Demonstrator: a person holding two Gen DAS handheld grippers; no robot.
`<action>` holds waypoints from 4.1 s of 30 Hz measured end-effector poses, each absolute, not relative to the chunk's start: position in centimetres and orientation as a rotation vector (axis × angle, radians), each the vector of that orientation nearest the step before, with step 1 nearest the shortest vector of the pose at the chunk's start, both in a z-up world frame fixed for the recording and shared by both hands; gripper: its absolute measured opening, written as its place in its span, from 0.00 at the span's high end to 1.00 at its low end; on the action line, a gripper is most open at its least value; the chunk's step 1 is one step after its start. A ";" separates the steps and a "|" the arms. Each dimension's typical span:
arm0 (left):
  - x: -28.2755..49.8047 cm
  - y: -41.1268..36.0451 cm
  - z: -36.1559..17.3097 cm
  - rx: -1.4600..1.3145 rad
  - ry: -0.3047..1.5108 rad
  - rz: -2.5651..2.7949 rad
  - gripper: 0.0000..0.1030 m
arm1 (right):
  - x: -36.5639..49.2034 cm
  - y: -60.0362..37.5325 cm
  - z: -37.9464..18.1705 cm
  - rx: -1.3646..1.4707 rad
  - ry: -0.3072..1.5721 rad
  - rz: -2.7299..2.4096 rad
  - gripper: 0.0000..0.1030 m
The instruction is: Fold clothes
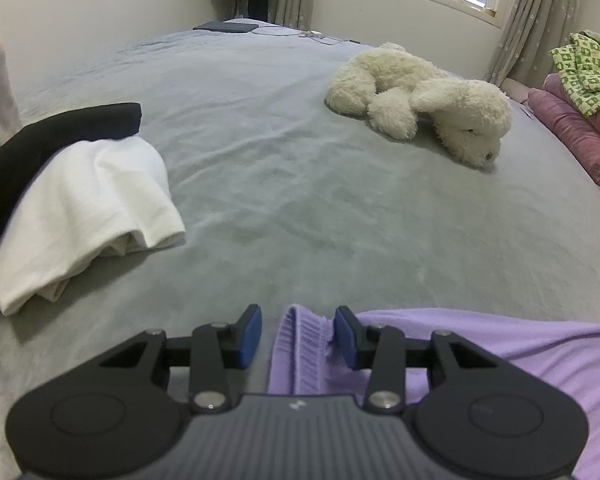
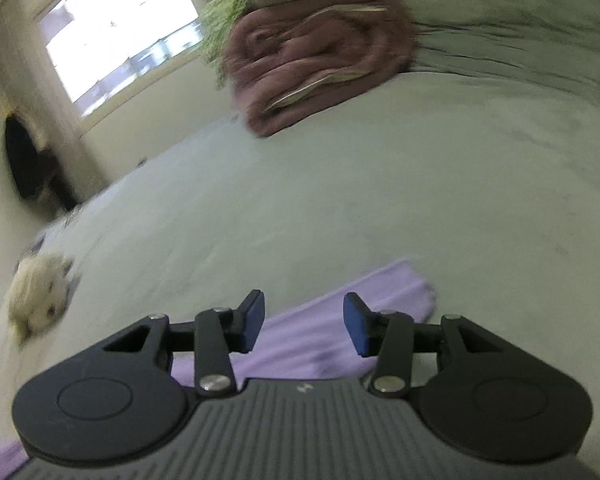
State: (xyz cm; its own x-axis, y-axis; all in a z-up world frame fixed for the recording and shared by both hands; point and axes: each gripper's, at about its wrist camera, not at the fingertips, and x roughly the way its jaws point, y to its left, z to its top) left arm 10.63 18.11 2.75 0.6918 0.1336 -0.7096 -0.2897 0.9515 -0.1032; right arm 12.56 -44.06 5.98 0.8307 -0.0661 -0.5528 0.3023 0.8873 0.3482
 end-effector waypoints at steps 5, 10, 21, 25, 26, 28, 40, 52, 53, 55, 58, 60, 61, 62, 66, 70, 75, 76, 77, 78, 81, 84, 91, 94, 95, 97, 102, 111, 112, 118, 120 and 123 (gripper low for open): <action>10.7 18.2 2.8 -0.221 0.775 0.238 0.60 | 12.1 -46.8 4.2 0.506 0.620 -0.373 0.53; 10.8 17.9 2.8 -0.202 0.777 0.243 0.59 | 12.4 -46.2 2.7 0.441 0.665 -0.363 0.52; 10.7 17.8 2.7 -0.184 0.778 0.243 0.59 | 14.2 -39.2 4.6 0.141 0.610 -0.209 0.52; 10.7 17.8 2.7 -0.185 0.778 0.241 0.59 | 15.1 -35.6 2.8 -0.017 0.689 -0.085 0.52; 10.7 17.8 2.7 -0.185 0.778 0.242 0.59 | 15.1 -34.9 2.5 -0.076 0.693 -0.079 0.52; 10.7 17.8 2.8 -0.185 0.779 0.241 0.59 | 14.8 -34.1 2.5 -0.156 0.683 -0.073 0.52; 10.8 17.6 2.8 -0.174 0.784 0.242 0.59 | 14.4 -49.0 2.4 0.137 0.737 -0.523 0.53; 10.8 17.6 2.8 -0.165 0.784 0.241 0.58 | 14.0 -44.5 3.6 0.127 0.649 -0.316 0.54; 10.8 17.6 2.8 -0.166 0.784 0.241 0.58 | 13.9 -43.8 3.8 0.118 0.644 -0.302 0.54; 10.8 17.6 2.7 -0.165 0.784 0.241 0.58 | 13.8 -42.7 4.2 0.098 0.639 -0.277 0.54; 10.8 17.5 2.7 -0.162 0.783 0.242 0.58 | 14.1 -41.7 4.2 0.068 0.645 -0.231 0.55; 10.8 17.5 2.7 -0.160 0.784 0.241 0.58 | 13.8 -41.7 4.4 0.074 0.640 -0.210 0.55; 10.8 17.5 2.7 -0.160 0.784 0.241 0.58 | 13.7 -41.7 4.5 0.078 0.638 -0.200 0.55; 10.8 17.5 2.7 -0.162 0.784 0.241 0.58 | 13.5 -42.2 4.7 0.109 0.630 -0.209 0.55; 10.8 17.5 2.7 -0.161 0.785 0.239 0.57 | 12.9 -45.0 5.2 0.308 0.584 -0.219 0.55; 10.9 17.4 2.7 -0.159 0.786 0.240 0.57 | 12.6 -45.5 4.8 0.413 0.571 -0.175 0.84; 10.9 17.4 2.7 -0.154 0.786 0.239 0.57 | 13.3 -43.8 4.3 0.389 0.614 -0.156 0.84; 10.9 17.4 2.7 -0.154 0.786 0.239 0.57 | 13.3 -43.6 4.0 0.393 0.623 -0.162 0.84; 10.9 17.4 2.7 -0.154 0.786 0.238 0.57 | 13.3 -43.4 3.8 0.396 0.633 -0.168 0.84; 10.9 17.4 2.7 -0.155 0.786 0.238 0.57 | 13.4 -43.4 3.7 0.397 0.636 -0.173 0.84; 10.9 17.3 2.7 -0.151 0.786 0.238 0.57 | 13.7 -43.3 3.4 0.392 0.640 -0.177 0.83; 10.9 17.3 2.7 -0.150 0.786 0.237 0.57 | 13.5 -42.5 3.6 0.342 0.630 -0.175 0.97; 10.8 17.4 2.7 -0.156 0.785 0.235 0.56 | 12.6 -42.1 4.6 0.298 0.587 -0.182 0.97; 10.8 17.4 2.7 -0.163 0.786 0.232 0.56 | 12.3 -42.2 4.6 0.300 0.593 -0.195 0.97; 10.8 17.4 2.7 -0.164 0.786 0.232 0.56 | 12.2 -42.2 4.6 0.296 0.596 -0.211 0.97; 10.9 17.4 2.7 -0.161 0.786 0.232 0.55 | 11.8 -42.3 4.7 0.294 0.600 -0.244 0.97; 10.8 17.3 2.7 -0.159 0.785 0.231 0.55 | 10.3 -43.7 4.8 0.374 0.642 -0.383 0.97; 10.8 17.2 2.6 -0.156 0.784 0.233 0.55 | 9.2 -44.8 5.5 0.457 0.629 -0.481 0.99; 10.8 17.2 2.7 -0.155 0.784 0.234 0.55 | 9.0 -45.6 5.3 0.499 0.614 -0.485 0.95; 10.8 17.0 2.6 -0.148 0.784 0.239 0.54 | 9.5 -48.9 2.7 0.576 0.637 -0.479 0.87; 10.8 16.9 2.6 -0.144 0.783 0.240 0.54 | 10.3 -48.3 2.6 0.513 0.639 -0.459 0.85; 10.8 17.0 2.6 -0.142 0.783 0.240 0.54 | 11.1 -47.9 2.2 0.474 0.639 -0.424 0.85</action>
State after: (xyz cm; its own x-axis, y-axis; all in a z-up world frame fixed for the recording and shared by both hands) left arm 10.80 16.95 2.62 0.6836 0.1606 -0.7120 -0.2656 0.9634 -0.0376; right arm 11.12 -47.90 2.23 0.7253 -0.2272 -0.6499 0.5101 0.8113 0.2858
